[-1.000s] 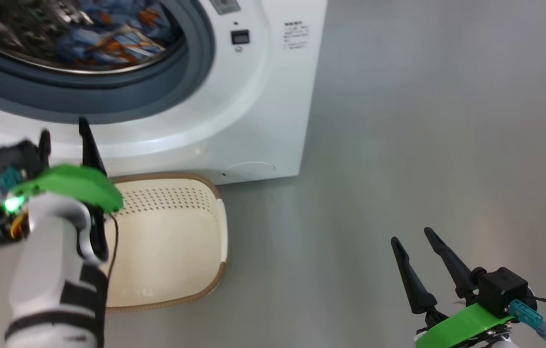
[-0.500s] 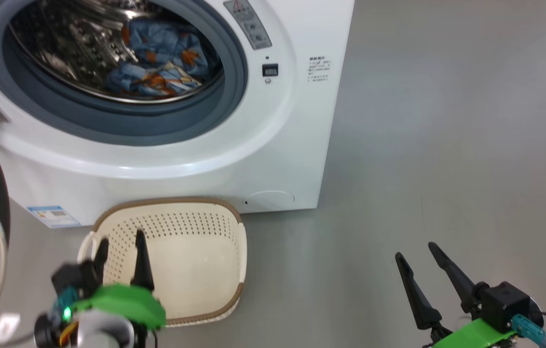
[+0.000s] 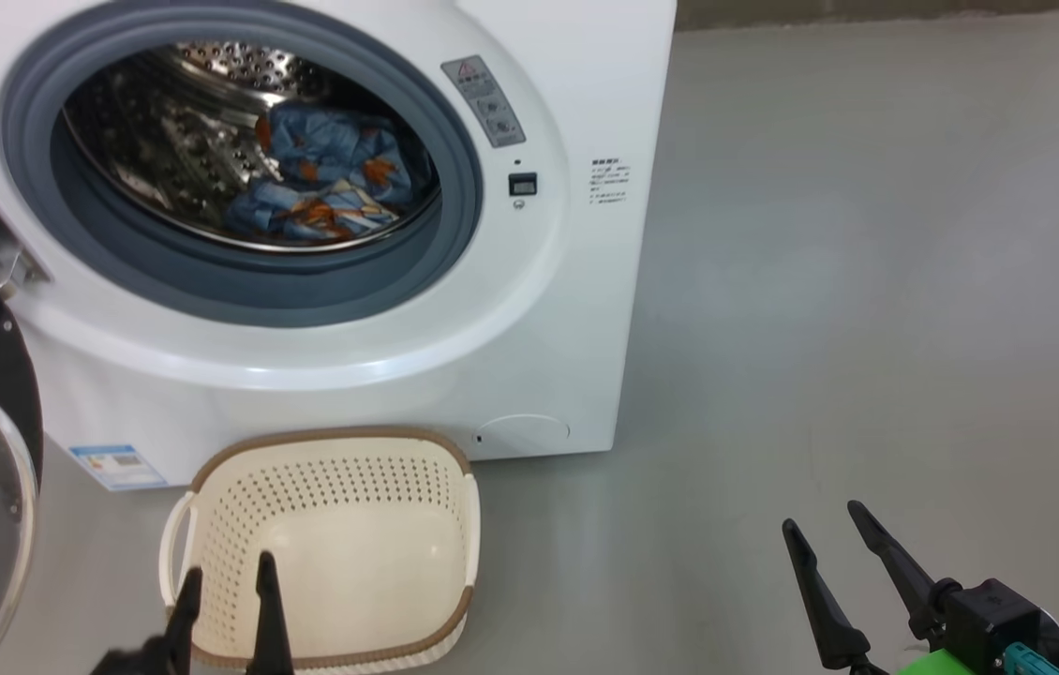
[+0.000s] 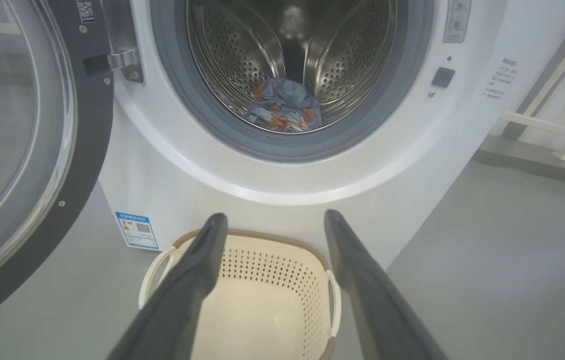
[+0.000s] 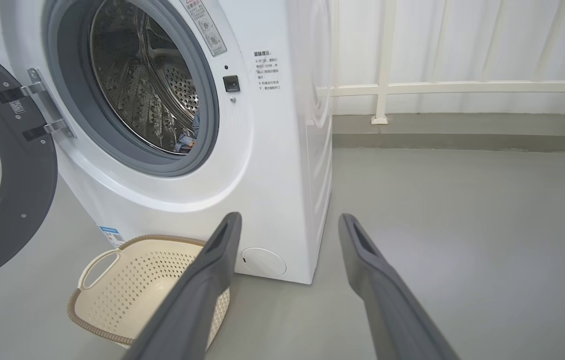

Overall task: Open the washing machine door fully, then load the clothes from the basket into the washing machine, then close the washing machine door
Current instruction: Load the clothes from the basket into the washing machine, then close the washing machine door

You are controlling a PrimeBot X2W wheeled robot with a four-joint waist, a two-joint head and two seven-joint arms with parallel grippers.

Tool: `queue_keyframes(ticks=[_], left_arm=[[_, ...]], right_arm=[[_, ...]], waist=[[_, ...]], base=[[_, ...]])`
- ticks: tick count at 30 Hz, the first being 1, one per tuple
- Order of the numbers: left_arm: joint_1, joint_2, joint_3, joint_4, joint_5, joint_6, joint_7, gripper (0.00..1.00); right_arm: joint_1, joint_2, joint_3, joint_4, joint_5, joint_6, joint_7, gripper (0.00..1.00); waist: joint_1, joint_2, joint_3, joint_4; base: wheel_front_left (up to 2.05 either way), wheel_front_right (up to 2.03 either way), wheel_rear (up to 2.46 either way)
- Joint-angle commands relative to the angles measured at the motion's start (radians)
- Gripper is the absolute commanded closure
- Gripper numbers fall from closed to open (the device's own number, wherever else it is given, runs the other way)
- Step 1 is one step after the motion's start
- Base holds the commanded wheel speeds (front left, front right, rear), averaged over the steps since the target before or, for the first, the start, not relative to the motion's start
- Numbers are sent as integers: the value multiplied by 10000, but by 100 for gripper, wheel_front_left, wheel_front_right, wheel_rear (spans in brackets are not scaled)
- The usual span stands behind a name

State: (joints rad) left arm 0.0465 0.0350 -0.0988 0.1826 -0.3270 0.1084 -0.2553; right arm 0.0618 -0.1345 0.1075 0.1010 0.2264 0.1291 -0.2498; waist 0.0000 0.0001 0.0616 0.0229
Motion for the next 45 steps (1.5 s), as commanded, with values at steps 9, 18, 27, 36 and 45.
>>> queue_keyframes(ticks=[9,18,27,36,45], left_arm=[[1112,153,505,-1343,170,-175,-65,0],[1526,153,427,-1827,202,-235,-65,0],[1630,153,391,-1944,230,-257,-65,0],[1641,153,448,-1963,250,-93,-65,0],[1617,152,456,-1941,250,-88,-65,0]], right_arm=[[372,52,-95,-654,-476,16,-120,0],[814,191,-573,-912,-654,16,-120,0],[837,236,-621,-904,-685,16,-120,0],[785,212,-523,-871,-655,16,-120,0],[791,184,-455,-838,-620,16,-120,0]], waist=[[0,-1,-457,-415],[0,-1,-566,-340],[0,-1,-607,-263],[0,-1,-599,-291],[0,-1,-572,-247]], base=[[0,0,0],[0,0,0],[0,0,0],[-37,37,0],[-145,145,0]])
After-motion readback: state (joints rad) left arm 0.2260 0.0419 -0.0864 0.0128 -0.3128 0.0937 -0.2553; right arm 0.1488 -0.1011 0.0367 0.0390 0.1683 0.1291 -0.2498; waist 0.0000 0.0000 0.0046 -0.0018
